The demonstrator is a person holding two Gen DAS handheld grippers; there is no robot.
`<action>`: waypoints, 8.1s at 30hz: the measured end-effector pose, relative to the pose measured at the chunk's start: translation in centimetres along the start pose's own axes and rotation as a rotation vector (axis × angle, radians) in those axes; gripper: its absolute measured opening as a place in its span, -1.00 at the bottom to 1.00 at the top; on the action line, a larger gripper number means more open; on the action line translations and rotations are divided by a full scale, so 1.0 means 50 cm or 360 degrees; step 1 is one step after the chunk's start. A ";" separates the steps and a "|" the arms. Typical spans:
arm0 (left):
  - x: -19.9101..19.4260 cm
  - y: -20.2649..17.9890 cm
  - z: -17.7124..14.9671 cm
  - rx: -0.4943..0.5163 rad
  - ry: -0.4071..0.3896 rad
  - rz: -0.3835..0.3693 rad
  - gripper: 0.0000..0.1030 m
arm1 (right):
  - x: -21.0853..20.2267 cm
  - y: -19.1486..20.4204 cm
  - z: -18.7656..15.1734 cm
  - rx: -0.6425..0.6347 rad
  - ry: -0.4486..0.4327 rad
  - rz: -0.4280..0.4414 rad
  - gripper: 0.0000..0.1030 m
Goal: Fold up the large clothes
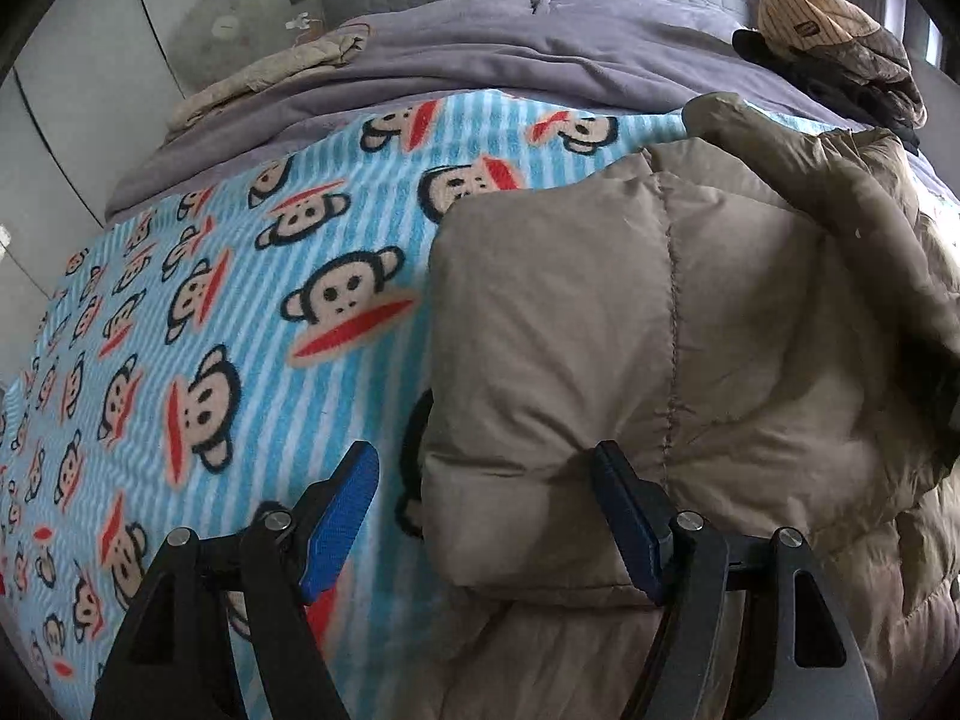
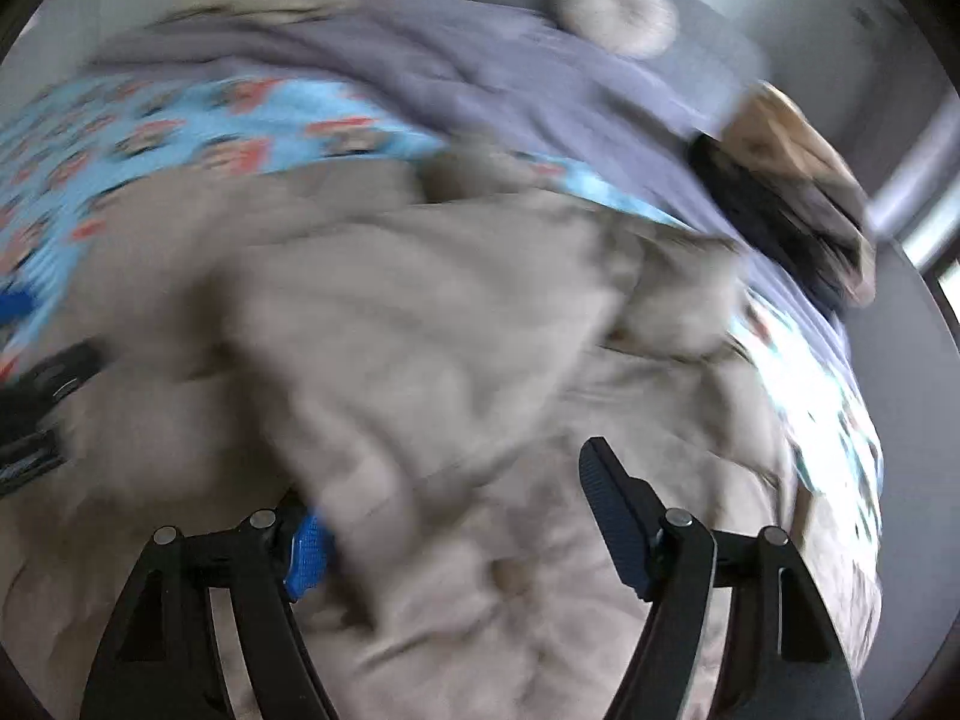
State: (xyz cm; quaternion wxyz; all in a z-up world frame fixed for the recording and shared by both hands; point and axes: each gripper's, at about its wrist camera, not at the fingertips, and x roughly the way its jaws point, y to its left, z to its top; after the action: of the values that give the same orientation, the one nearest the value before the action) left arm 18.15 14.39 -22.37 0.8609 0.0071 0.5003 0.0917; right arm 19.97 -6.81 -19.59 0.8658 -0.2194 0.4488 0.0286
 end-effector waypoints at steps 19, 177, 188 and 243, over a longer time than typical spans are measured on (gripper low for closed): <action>0.061 0.134 0.154 -0.0379 0.0110 -0.0742 -0.82 | 0.093 -0.322 -0.167 0.1431 0.0265 0.0875 -0.75; -0.122 -0.024 0.065 -0.0643 0.0085 -0.0680 0.98 | -0.029 -0.150 -0.024 0.0200 0.0158 0.1132 0.13; -0.019 -0.182 0.107 -0.0441 0.0243 -0.0812 0.58 | 0.054 -0.541 -0.279 0.1385 0.0412 0.1115 0.18; 0.028 -0.200 0.100 -0.0146 0.0204 -0.0294 -0.62 | 0.267 -0.702 -0.168 0.1475 0.0272 0.0999 -0.76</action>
State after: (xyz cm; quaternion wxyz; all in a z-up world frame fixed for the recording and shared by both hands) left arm 24.66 5.21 -22.12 0.8313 -0.0843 0.5482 0.0349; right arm 30.15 -43.86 -21.91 0.7821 0.3261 0.5268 0.0667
